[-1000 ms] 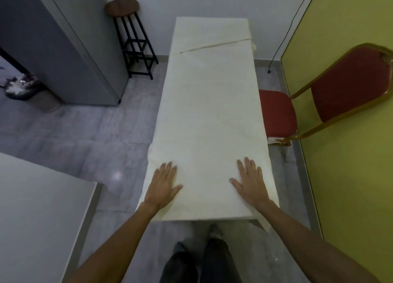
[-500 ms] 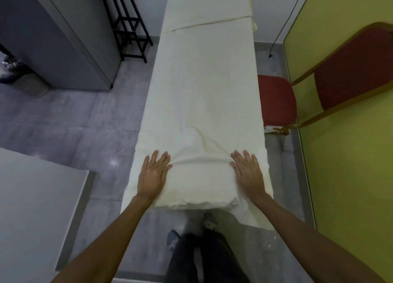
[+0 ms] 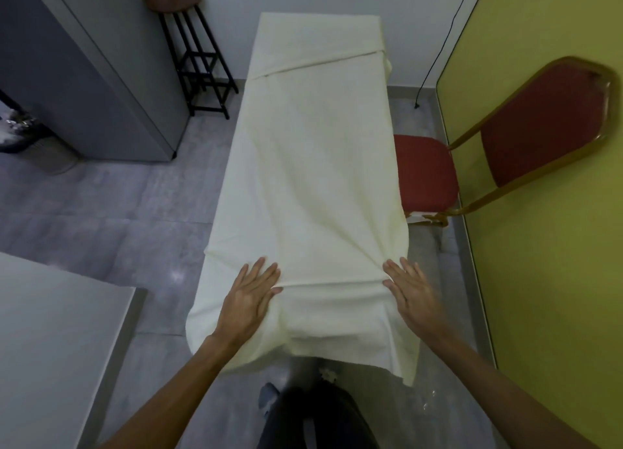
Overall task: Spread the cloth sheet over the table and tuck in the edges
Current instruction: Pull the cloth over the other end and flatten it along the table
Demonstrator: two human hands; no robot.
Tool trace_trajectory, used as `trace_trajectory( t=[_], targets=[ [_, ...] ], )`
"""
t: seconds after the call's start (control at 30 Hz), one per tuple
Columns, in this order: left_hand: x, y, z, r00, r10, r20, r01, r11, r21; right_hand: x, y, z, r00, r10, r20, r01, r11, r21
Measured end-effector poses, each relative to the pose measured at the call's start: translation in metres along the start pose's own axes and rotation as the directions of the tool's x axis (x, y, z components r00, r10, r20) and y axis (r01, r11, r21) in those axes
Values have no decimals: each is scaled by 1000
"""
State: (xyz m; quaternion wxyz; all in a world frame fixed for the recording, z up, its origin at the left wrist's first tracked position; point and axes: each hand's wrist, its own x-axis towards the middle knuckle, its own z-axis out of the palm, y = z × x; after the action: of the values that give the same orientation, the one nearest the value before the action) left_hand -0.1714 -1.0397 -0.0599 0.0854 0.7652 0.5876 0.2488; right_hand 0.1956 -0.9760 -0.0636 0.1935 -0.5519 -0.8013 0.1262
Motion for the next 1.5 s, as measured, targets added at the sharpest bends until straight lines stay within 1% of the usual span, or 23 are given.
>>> trace_trajectory(
  t=[0.07, 0.17, 0.23, 0.33, 0.4, 0.5, 0.57, 0.63, 0.8, 0.87, 0.93, 0.97, 1.03, 1.1, 1.17, 1.23, 1.33, 1.43, 1.5],
  targets=[
    [-2, 4, 1, 1000, 11, -4, -12, 1000, -20, -3, 1, -3, 998, 2, -55, 0, 999, 37],
    [-8, 14, 0, 999, 35, 11, -35, 999, -25, -13, -3, -7, 1000, 7, -27, -5, 998, 55],
    [-14, 18, 1, 1000, 18, -5, -18, 999, -43, -25, -4, -6, 999, -33, -37, 34, 999, 38],
    [-29, 17, -1, 999, 30, 26, -28, 998, -47, -39, -7, -1, 992, -101, -77, 104, 994, 37],
    [-45, 15, -1, 999, 10, 48, -8, 999, -47, -54, -12, 6, 991, -107, -85, 112, 992, 54],
    [-61, 11, -2, 999, 0, 37, 1, 999, -36, -70, -20, 15, 982, -135, -133, 147, 986, 84],
    [-70, 8, -2, 998, -4, 68, 6, 1000, -16, -82, -24, 24, 985, -151, -84, 155, 987, 43],
    [-79, 3, 3, 994, -3, 111, 5, 1000, -11, -91, -21, 32, 991, -134, -27, 135, 990, 31],
    [-68, -10, 0, 987, 4, 161, -17, 996, 83, -62, -22, 20, 999, -45, 8, 45, 999, 5],
    [-44, -16, -1, 988, -38, 150, 22, 994, 107, -29, -23, 14, 999, 35, 0, -35, 999, 17],
    [-10, -23, 1, 983, -123, 137, 107, 987, 120, 6, -19, 16, 991, 124, 50, -126, 992, 27],
    [7, -28, 4, 978, -149, 144, 129, 982, 136, 23, -15, 19, 985, 142, 94, -144, 989, 21],
    [39, -39, 11, 958, -187, 218, 151, 974, 170, 51, -1, 28, 978, 124, 170, -123, 992, -16],
    [61, -54, 24, 910, -243, 335, 173, 959, 225, 69, 17, 39, 969, 91, 230, -77, 995, -68],
    [68, -65, 38, 887, -250, 388, 159, 955, 250, 76, 34, 48, 966, 53, 254, -27, 994, -103],
    [65, -69, 48, 912, -229, 342, 153, 960, 235, 75, 43, 56, 974, 19, 225, 10, 992, -125],
    [60, -67, 58, 955, -209, 209, 162, 961, 222, 71, 43, 69, 994, 9, 105, 0, 996, -85],
    [65, -61, 61, 969, -192, 153, 156, 963, 218, 77, 37, 74, 999, -43, -24, 40, 994, -99],
    [66, -58, 58, 979, -174, 108, 153, 971, 183, 75, 32, 70, 995, -54, -89, 44, 994, -102]
  ],
)
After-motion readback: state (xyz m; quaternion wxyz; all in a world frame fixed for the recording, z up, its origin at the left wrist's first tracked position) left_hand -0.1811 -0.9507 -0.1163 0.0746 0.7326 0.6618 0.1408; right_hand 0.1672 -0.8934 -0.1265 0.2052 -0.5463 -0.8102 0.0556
